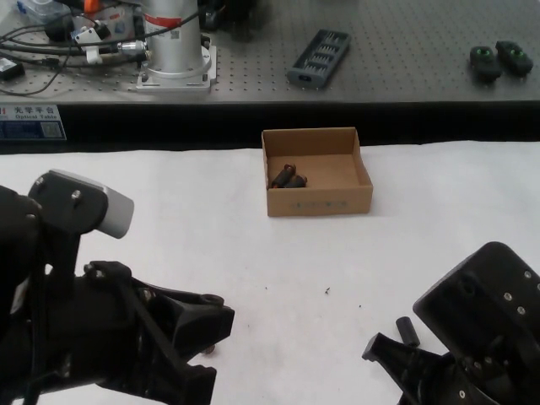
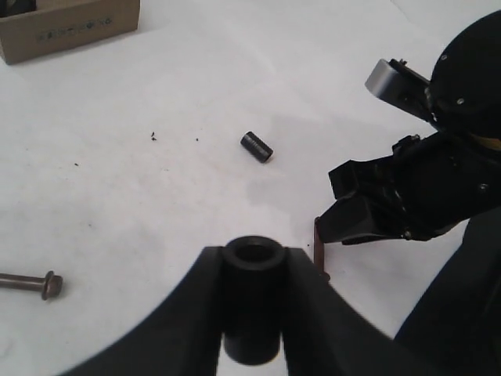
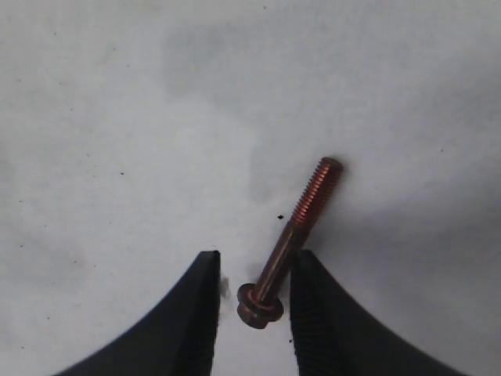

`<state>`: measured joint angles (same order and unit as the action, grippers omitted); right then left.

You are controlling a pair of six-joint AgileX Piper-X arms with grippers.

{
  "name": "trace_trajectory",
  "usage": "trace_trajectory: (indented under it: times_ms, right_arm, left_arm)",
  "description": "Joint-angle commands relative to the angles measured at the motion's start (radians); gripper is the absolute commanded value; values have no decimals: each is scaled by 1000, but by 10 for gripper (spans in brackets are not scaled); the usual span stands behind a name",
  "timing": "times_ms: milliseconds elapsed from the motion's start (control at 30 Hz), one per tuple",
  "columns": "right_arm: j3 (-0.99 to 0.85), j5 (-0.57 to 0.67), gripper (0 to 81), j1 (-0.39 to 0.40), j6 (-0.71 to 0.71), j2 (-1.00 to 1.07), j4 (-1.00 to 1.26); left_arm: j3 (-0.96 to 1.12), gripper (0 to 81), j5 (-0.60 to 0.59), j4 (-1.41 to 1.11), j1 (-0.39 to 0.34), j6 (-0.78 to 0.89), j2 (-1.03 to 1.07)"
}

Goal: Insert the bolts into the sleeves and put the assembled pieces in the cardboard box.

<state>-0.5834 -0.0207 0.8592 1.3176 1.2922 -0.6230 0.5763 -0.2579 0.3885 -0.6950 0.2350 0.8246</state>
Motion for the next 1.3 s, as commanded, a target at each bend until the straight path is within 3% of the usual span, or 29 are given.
trace_trajectory:
  times_ms: [0,400,833,1267]
  right_arm:
    - [-11,-7,243,3,25,5,-13]
    - [-11,-7,243,4,103,5,-51]
    - [-11,31,243,4,112,101,77]
    - [-11,37,242,4,119,128,67]
  left_arm:
    - [6,113,-2,11,3,-9,-33]
    - [6,113,-2,23,3,-9,-42]
    - [6,113,-2,23,3,-12,-42]
    - [6,113,-2,28,3,-35,-42]
